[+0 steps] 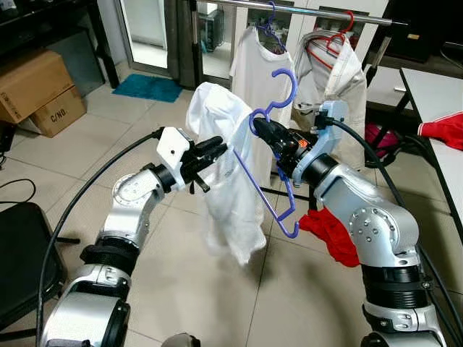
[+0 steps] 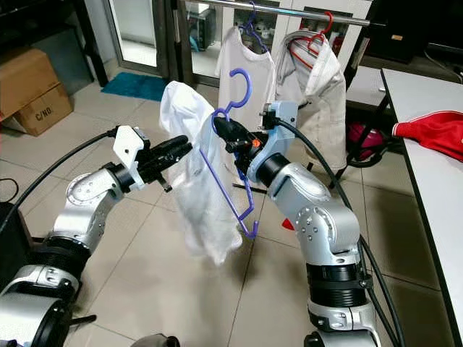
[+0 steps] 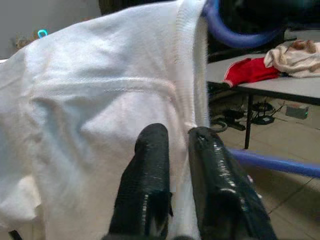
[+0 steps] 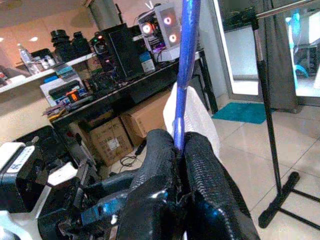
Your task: Hang hanger
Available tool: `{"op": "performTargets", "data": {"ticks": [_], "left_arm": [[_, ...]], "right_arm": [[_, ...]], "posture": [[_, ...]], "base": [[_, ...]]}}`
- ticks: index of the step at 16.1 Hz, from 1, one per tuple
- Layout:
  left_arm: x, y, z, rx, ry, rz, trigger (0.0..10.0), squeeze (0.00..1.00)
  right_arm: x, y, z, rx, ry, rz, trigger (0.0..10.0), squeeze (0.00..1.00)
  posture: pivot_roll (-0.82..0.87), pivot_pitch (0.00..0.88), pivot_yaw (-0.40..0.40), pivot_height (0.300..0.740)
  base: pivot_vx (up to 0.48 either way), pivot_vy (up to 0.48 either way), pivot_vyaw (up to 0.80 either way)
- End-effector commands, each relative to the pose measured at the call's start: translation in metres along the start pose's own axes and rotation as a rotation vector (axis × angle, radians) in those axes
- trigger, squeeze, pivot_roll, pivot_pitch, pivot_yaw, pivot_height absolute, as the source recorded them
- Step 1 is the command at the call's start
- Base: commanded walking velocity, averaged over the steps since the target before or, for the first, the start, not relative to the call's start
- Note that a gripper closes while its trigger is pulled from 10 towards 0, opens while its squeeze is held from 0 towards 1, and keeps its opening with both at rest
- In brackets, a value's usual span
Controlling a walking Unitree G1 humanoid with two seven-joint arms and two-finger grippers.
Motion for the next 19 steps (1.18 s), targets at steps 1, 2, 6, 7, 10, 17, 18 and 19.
{"op": "performTargets", "data": {"ticks": [1, 2, 6, 7, 10, 17, 18, 19], "left_arm": [[0.001, 0.005, -0.002, 0.021, 0.007, 0.03, 10.0, 1.0], [0.001, 0.006, -0.004, 0.03, 0.017, 0.027, 10.0, 1.0], [0.007, 0.004, -0.005, 0.033, 0.018, 0.0, 10.0, 0.0], [0.008, 0.004, -0.003, 0.031, 0.008, -0.002, 10.0, 0.0], [0.01, -0.001, 0.003, 0.029, -0.009, -0.021, 10.0, 0.0], [0.014, -0.009, 0.009, -0.022, -0.019, -0.063, 8.7, 0.0], [0.015, -0.01, 0.01, -0.027, -0.024, -0.065, 4.9, 0.0], [0.016, -0.012, 0.011, -0.027, -0.031, -0.078, 4.8, 0.0]], "right_arm": [[-0.002, 0.006, -0.005, -0.007, 0.027, 0.017, 10.0, 0.0], [-0.002, 0.005, -0.006, -0.007, 0.034, 0.015, 10.0, 0.0], [-0.002, 0.006, -0.008, -0.009, 0.049, 0.016, 10.0, 0.0], [-0.002, 0.006, -0.008, -0.009, 0.05, 0.017, 10.0, 0.0], [-0.002, 0.008, -0.008, -0.011, 0.052, 0.02, 10.0, 0.0], [-0.001, 0.011, -0.012, -0.012, 0.077, 0.029, 10.0, 0.0], [-0.001, 0.011, -0.012, -0.013, 0.078, 0.029, 10.0, 0.0], [-0.001, 0.011, -0.012, -0.013, 0.08, 0.03, 10.0, 0.0]], "posture": [[-0.17, 0.0, -0.015, 0.74], [-0.17, 0.0, -0.015, 0.74], [-0.17, 0.0, -0.01, 0.74], [-0.17, 0.0, -0.008, 0.74], [-0.18, 0.0, -0.008, 0.74], [-0.18, 0.0, -0.006, 0.74], [-0.18, 0.0, -0.004, 0.74], [-0.18, 0.0, -0.002, 0.74]], "base": [[0.0, 0.0, 0.0], [0.0, 0.0, 0.0], [0.0, 0.0, 0.0], [0.0, 0.0, 0.0], [0.0, 0.0, 0.0], [0.0, 0.0, 0.0], [0.0, 0.0, 0.0], [0.0, 0.0, 0.0]]}}
Point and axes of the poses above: a point about 5 cm out from each wrist's last joint towards the gripper, its own x axis pointing out of the wrist towards the gripper, its own y axis along the axis of the wrist's last joint, z = x × y, the point moved 2 cm from there along x, pointing out of the wrist towards the gripper, and after that the axes turned 12 degrees about x, right-handed, at the moved point
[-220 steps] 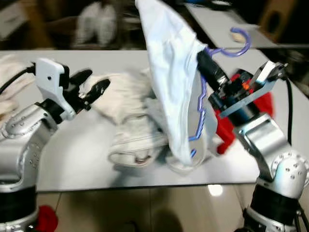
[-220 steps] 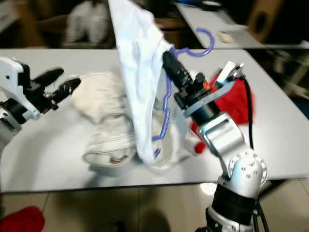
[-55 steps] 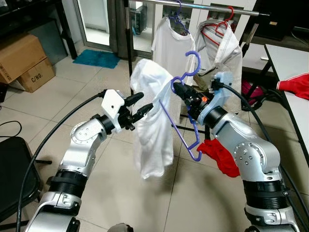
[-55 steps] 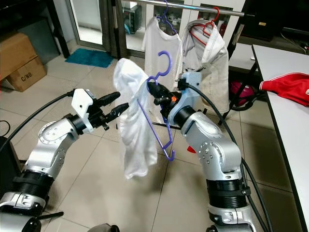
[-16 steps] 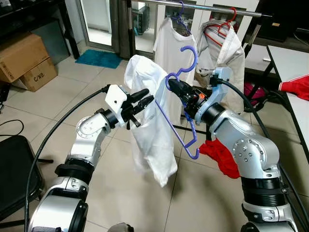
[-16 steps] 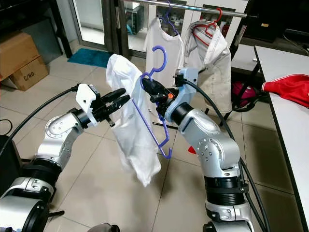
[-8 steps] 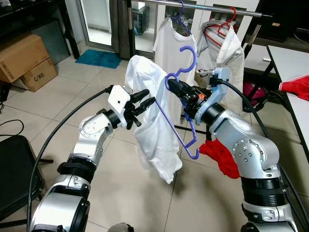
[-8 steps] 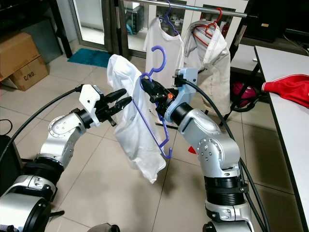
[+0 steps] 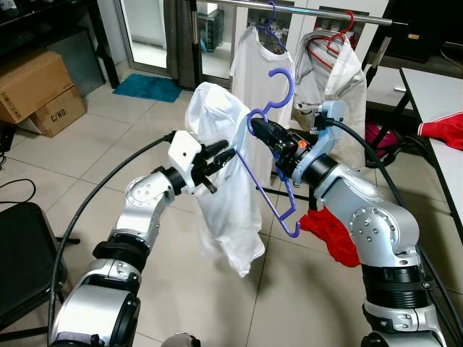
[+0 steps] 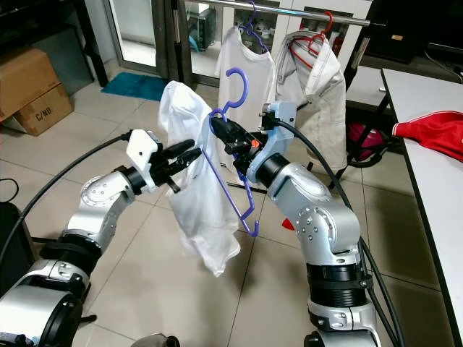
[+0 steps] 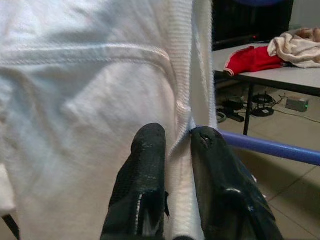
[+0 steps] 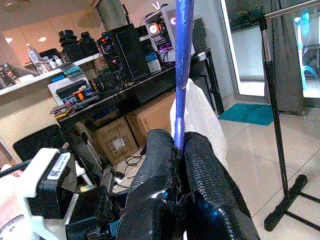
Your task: Hang hanger
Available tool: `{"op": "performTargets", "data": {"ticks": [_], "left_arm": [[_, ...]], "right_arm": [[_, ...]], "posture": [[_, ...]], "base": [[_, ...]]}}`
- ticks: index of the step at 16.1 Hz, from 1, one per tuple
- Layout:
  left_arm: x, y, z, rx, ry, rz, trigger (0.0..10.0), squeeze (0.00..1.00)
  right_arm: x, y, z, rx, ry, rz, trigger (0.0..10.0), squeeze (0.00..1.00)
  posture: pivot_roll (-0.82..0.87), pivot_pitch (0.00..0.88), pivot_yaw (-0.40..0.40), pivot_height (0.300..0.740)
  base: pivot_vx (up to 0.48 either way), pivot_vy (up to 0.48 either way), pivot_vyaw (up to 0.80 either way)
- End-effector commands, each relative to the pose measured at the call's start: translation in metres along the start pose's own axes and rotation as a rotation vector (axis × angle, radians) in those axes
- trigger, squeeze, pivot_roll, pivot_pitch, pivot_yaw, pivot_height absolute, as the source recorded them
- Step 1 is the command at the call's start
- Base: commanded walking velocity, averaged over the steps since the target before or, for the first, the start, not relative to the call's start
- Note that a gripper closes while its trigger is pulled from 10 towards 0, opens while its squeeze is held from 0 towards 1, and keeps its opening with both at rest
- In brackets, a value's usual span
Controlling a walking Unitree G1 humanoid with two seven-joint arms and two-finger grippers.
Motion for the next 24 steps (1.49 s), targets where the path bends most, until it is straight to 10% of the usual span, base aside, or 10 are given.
{"op": "performTargets", "data": {"ticks": [1, 4, 16, 24], "left_arm": [[0.004, 0.0, 0.002, 0.003, -0.026, -0.021, 4.4, 0.0], [0.004, -0.006, 0.002, -0.019, -0.032, -0.053, 0.0, 0.0], [-0.015, 0.011, -0.009, 0.054, -0.05, -0.029, 0.0, 0.0], [-0.028, 0.022, -0.05, 0.239, 0.105, -0.275, 0.0, 0.0]], "right_arm": [[-0.001, 0.011, -0.011, -0.016, 0.053, 0.036, 10.0, 0.0], [-0.001, 0.012, -0.011, -0.018, 0.051, 0.04, 10.0, 0.0], [-0.007, 0.002, 0.019, -0.128, -0.112, -0.046, 10.0, 0.0], [-0.028, -0.043, 0.038, -0.3, -0.135, -0.397, 10.0, 0.0]], "posture": [[-0.19, 0.0, -0.001, 0.74], [-0.19, 0.0, 0.001, 0.74], [-0.18, 0.0, -0.007, 0.74], [-0.17, 0.0, -0.01, 0.74]], "base": [[0.0, 0.0, 0.0], [0.0, 0.0, 0.0], [0.0, 0.0, 0.0], [0.0, 0.0, 0.0]]}}
Point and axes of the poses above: a point about 5 cm out from each wrist's last joint towards the gripper, its own x axis pointing out of the wrist towards the gripper, its own y axis along the axis of the wrist's last joint, z = x × y, the point moved 2 cm from there along x, pointing out of the wrist towards the gripper, and after that the axes turned 12 degrees about x, right-handed, at the moved point
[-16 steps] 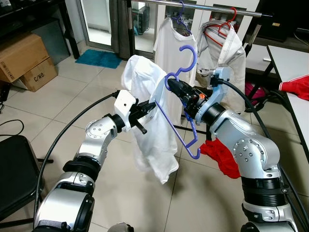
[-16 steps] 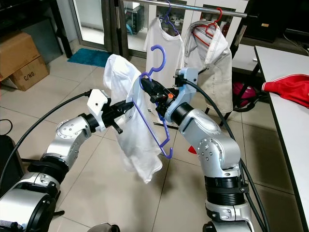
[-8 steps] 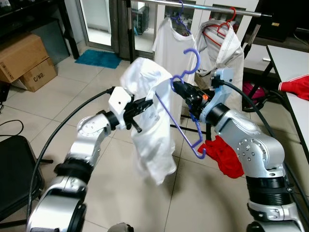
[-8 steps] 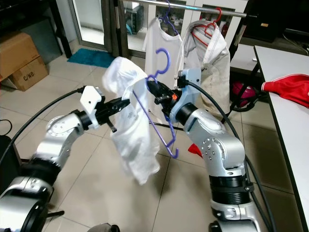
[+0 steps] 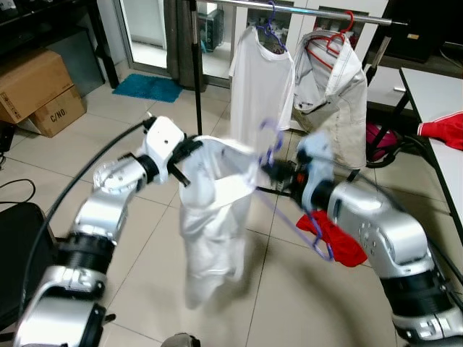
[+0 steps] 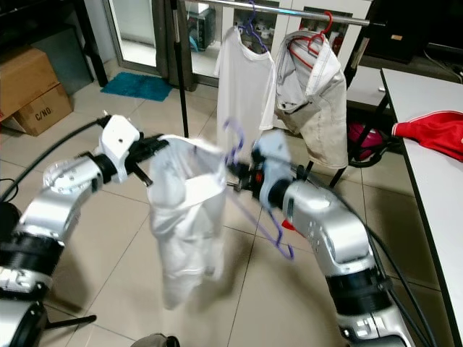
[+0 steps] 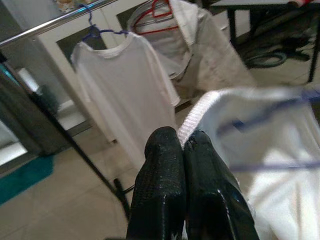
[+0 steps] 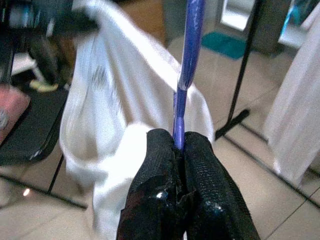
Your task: Hang hanger
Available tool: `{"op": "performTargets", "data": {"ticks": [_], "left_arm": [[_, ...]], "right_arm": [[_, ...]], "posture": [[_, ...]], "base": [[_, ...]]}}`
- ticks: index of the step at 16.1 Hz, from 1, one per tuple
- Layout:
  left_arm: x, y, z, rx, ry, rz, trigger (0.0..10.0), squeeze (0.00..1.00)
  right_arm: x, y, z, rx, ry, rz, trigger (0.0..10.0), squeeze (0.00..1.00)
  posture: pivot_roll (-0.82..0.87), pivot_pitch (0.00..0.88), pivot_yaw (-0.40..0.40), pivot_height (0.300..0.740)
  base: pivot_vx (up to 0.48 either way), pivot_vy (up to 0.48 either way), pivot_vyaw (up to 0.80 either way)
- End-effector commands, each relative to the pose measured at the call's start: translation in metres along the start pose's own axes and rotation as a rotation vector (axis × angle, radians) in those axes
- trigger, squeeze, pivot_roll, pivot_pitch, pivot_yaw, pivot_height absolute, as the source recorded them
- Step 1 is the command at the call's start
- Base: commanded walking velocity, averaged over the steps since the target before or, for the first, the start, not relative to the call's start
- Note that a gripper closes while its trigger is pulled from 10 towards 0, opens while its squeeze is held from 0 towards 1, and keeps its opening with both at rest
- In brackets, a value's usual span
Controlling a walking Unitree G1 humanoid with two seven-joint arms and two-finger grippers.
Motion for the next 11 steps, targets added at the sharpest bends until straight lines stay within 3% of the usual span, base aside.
{"op": "performTargets", "data": {"ticks": [1, 5, 8, 11], "left_arm": [[0.003, 0.006, -0.006, 0.027, 0.018, -0.025, 0.0, 0.0], [0.008, 0.004, 0.008, 0.032, -0.04, -0.061, 0.0, 0.0], [0.012, 0.009, 0.028, 0.006, -0.1, -0.054, 0.0, 0.0], [0.014, 0.01, 0.036, -0.001, -0.118, -0.055, 0.0, 0.0]], "right_arm": [[-0.003, -0.002, -0.004, -0.027, 0.02, -0.035, 10.0, 0.0], [-0.005, 0.002, -0.013, 0.017, 0.054, -0.01, 10.0, 0.0], [0.001, 0.011, -0.002, 0.128, -0.069, 0.062, 10.0, 0.0], [0.007, 0.019, -0.007, 0.258, -0.066, 0.128, 10.0, 0.0]], "posture": [[-0.17, 0.0, -0.009, 0.74], [-0.17, 0.0, -0.007, 0.74], [-0.17, 0.0, -0.009, 0.74], [-0.17, 0.0, -0.01, 0.74]], "base": [[0.0, 0.0, 0.0], [0.0, 0.0, 0.0], [0.0, 0.0, 0.0], [0.0, 0.0, 0.0]]}}
Point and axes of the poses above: a point about 5 cm out from each wrist's last joint towards the gripper, its own x axis pointing out of the wrist towards the gripper, its own y axis along the axis of the wrist's last joint, z = x × y, the point moved 2 cm from there along x, pointing out of the wrist towards the gripper, and after that the axes turned 12 degrees about x, right-handed, at the moved point
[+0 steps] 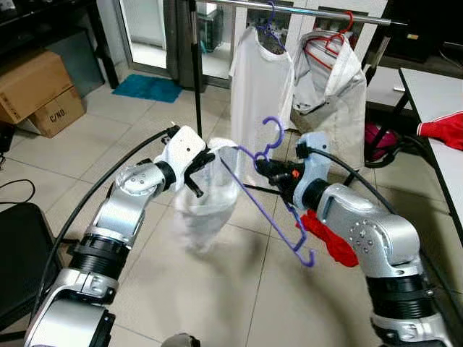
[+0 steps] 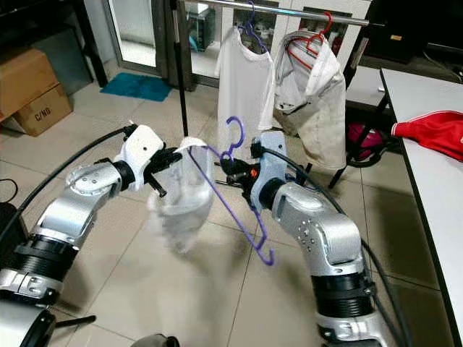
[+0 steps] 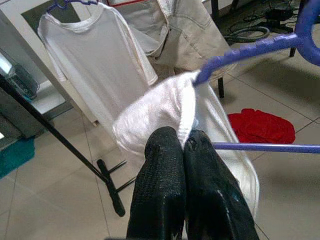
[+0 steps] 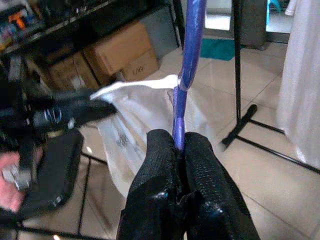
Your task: Hang hanger
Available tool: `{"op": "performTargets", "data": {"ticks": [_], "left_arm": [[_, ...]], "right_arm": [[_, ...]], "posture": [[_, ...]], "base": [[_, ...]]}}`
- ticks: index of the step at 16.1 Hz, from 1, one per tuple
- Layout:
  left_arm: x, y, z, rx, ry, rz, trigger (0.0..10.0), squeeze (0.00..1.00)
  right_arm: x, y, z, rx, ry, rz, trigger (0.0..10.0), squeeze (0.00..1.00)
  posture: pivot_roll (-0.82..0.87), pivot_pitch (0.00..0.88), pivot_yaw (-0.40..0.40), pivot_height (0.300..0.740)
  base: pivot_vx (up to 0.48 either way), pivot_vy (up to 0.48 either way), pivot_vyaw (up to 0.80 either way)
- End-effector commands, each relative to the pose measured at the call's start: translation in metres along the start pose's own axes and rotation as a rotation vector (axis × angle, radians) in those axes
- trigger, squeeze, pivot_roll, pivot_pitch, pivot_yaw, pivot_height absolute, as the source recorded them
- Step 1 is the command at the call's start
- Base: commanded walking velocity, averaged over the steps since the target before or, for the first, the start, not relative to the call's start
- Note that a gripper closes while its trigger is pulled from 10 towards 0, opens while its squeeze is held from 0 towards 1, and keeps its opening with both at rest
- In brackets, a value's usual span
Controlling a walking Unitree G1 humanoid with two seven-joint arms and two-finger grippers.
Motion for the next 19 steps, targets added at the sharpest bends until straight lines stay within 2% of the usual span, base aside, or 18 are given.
{"op": "performTargets", "data": {"ticks": [1, 3, 6, 7, 8, 9, 10, 11, 12, 17, 19], "left_arm": [[0.002, 0.008, 0.003, 0.013, -0.013, 0.023, 0.0, 0.0], [0.004, 0.012, 0.003, -0.014, 0.005, 0.032, 0.0, 0.0], [0.004, 0.012, -0.003, -0.019, 0.05, 0.029, 0.3, 0.0], [0.004, 0.011, -0.006, -0.02, 0.063, 0.028, 2.9, 0.0], [0.003, 0.01, -0.008, -0.015, 0.072, 0.026, 3.2, 0.0], [0.003, 0.01, -0.009, -0.009, 0.079, 0.025, 10.0, 0.0], [0.002, 0.011, -0.01, -0.008, 0.078, 0.031, 10.0, 0.0], [0.001, 0.012, -0.011, -0.022, 0.074, 0.048, 10.0, 0.35], [0.0, 0.013, -0.012, -0.034, 0.071, 0.062, 10.0, 1.0], [-0.005, 0.016, -0.013, -0.063, 0.013, 0.112, 10.0, 1.0], [-0.009, 0.017, -0.013, -0.058, -0.029, 0.129, 10.0, 1.0]], "right_arm": [[0.002, 0.006, 0.001, 0.007, -0.022, 0.016, 10.0, 0.0], [0.007, 0.006, 0.005, -0.003, -0.091, 0.039, 10.0, 0.0], [0.008, 0.01, -0.001, 0.007, -0.061, 0.058, 10.0, 0.0], [0.008, 0.011, -0.006, 0.003, -0.03, 0.067, 10.0, 0.0], [0.009, 0.011, -0.01, 0.002, -0.006, 0.071, 10.0, 0.0], [0.009, 0.012, -0.012, 0.001, 0.007, 0.075, 10.0, 0.0], [0.01, 0.012, -0.013, 0.0, 0.015, 0.08, 10.0, 0.0], [0.01, 0.014, -0.014, 0.002, 0.022, 0.088, 10.0, 0.0], [0.01, 0.015, -0.014, 0.003, 0.026, 0.095, 10.0, 0.0], [0.008, 0.022, -0.011, 0.015, 0.048, 0.141, 10.0, 0.0], [0.008, 0.024, -0.01, 0.049, 0.072, 0.18, 10.0, 0.0]], "posture": [[-0.17, 0.0, -0.009, 0.74], [-0.17, 0.0, -0.009, 0.74], [-0.17, 0.0, -0.008, 0.74], [-0.17, 0.0, -0.007, 0.74], [-0.16, 0.0, -0.007, 0.74], [-0.16, 0.0, -0.006, 0.74], [-0.16, 0.0, -0.006, 0.74], [-0.16, 0.0, -0.005, 0.74], [-0.16, 0.0, -0.005, 0.74], [-0.15, 0.0, 0.007, 0.74], [-0.13, 0.0, 0.031, 0.74]], "base": [[0.0, 0.0, 0.0], [0.0, 0.0, 0.0], [0.0, 0.0, 0.0], [0.0, 0.0, 0.0], [0.0, 0.0, 0.0], [0.0, 0.0, 0.0], [0.0, 0.0, 0.0], [0.0, 0.0, 0.0], [0.0, 0.0, 0.0], [0.0, 0.0, 0.0], [0.0, 0.0, 0.0]]}}
Point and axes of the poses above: a point about 5 cm out from each wrist's last joint towards the gripper, its own x axis pointing out of the wrist towards the gripper, its own y axis along the axis of the wrist's last joint, z = x × y, the point moved 2 cm from there along x, pointing out of the wrist towards the gripper, and after that the axes turned 12 degrees about x, right-handed, at the moved point
